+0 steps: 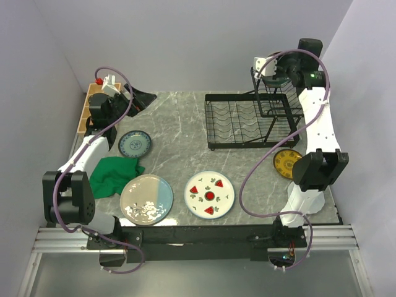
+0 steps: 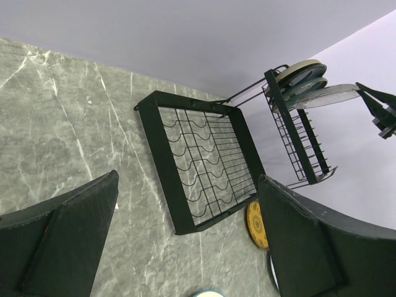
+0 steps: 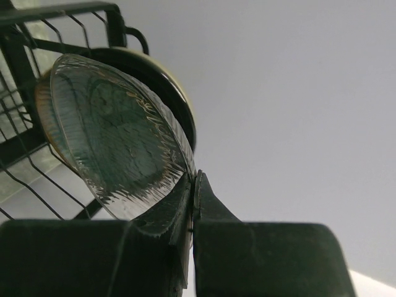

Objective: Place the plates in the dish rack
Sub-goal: Insert the plate into the dish rack

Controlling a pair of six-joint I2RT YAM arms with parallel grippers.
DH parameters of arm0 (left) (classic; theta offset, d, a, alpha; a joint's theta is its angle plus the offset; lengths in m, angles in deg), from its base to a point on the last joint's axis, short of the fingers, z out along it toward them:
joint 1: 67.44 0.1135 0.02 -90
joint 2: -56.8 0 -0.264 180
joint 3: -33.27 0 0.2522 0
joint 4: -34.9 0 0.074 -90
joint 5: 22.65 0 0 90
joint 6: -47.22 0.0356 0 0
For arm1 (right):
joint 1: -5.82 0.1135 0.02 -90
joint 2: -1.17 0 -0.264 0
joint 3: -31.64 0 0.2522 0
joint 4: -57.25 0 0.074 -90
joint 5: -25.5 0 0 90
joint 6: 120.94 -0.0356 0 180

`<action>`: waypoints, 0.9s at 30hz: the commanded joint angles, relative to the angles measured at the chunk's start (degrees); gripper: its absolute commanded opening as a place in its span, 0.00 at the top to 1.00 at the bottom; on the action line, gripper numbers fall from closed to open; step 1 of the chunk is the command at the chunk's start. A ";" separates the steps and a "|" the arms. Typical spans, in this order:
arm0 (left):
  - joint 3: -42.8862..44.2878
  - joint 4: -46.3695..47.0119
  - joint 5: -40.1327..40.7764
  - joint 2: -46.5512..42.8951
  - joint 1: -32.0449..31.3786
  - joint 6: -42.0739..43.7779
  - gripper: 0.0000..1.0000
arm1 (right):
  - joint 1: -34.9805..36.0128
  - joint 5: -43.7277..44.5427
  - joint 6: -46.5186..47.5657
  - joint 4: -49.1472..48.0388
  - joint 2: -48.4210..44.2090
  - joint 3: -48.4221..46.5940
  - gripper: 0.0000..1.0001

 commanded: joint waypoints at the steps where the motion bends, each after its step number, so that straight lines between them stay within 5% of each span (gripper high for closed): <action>1: 1.25 1.60 -1.26 -0.60 0.18 0.02 0.00 | 0.99 -0.94 1.47 -2.21 -0.13 1.46 1.00; 27: -1.83 2.39 -0.56 -2.36 0.36 -0.50 0.01 | -0.41 -4.28 9.12 -0.72 1.19 0.84 1.00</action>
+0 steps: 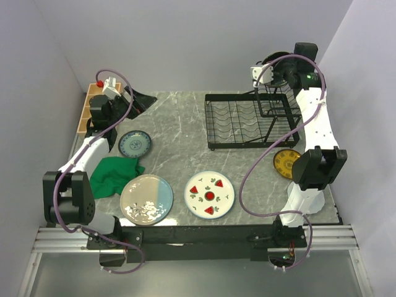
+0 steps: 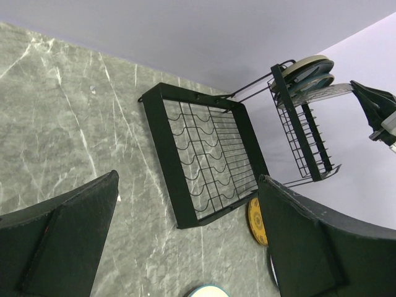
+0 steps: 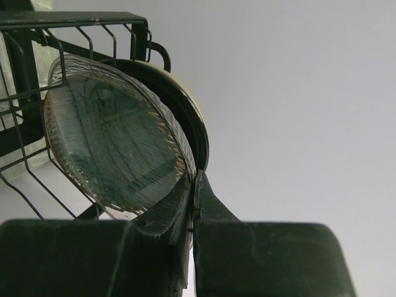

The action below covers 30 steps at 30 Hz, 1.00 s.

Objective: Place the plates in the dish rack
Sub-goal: Insert the plate into the dish rack

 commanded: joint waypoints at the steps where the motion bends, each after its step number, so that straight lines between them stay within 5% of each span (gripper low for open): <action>1: -0.65 2.94 -0.66 -2.20 0.29 -0.46 0.01 | -0.72 -1.83 0.05 -0.20 0.11 -1.97 1.00; 30: 1.99 1.54 -1.19 -0.36 0.29 0.33 0.00 | -3.18 -1.74 -4.44 -5.38 1.87 3.83 1.00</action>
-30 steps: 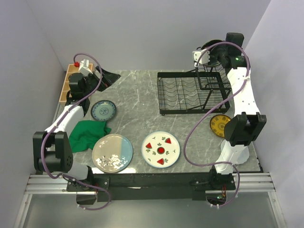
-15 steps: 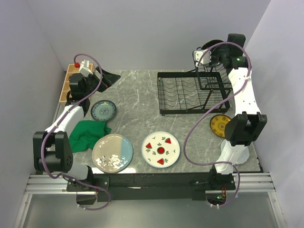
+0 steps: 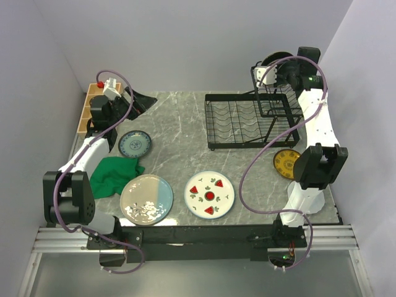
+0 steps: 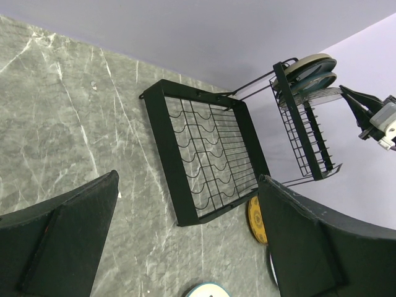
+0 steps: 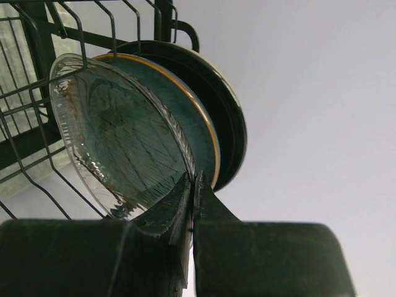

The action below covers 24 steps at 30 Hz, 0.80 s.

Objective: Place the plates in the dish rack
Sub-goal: Insert the plate into the dish rack

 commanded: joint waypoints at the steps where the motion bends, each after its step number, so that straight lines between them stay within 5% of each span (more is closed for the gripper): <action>1: 2.80 1.67 -1.26 -0.36 0.29 0.48 0.01 | -0.67 -1.02 -1.12 -3.07 1.34 0.48 1.00; 7: 1.66 2.63 -0.82 -0.88 0.29 -0.04 0.01 | -0.84 -1.11 -1.03 -3.50 1.08 1.71 0.99; 14: 3.23 0.88 -0.91 -1.15 0.56 -0.04 0.01 | -0.84 -0.93 -2.26 -6.14 -1.02 4.35 0.65; 24: 7.98 -8.44 -3.63 2.28 3.46 -3.56 0.01 | -0.76 -1.46 -11.55 -10.62 -7.96 7.16 0.41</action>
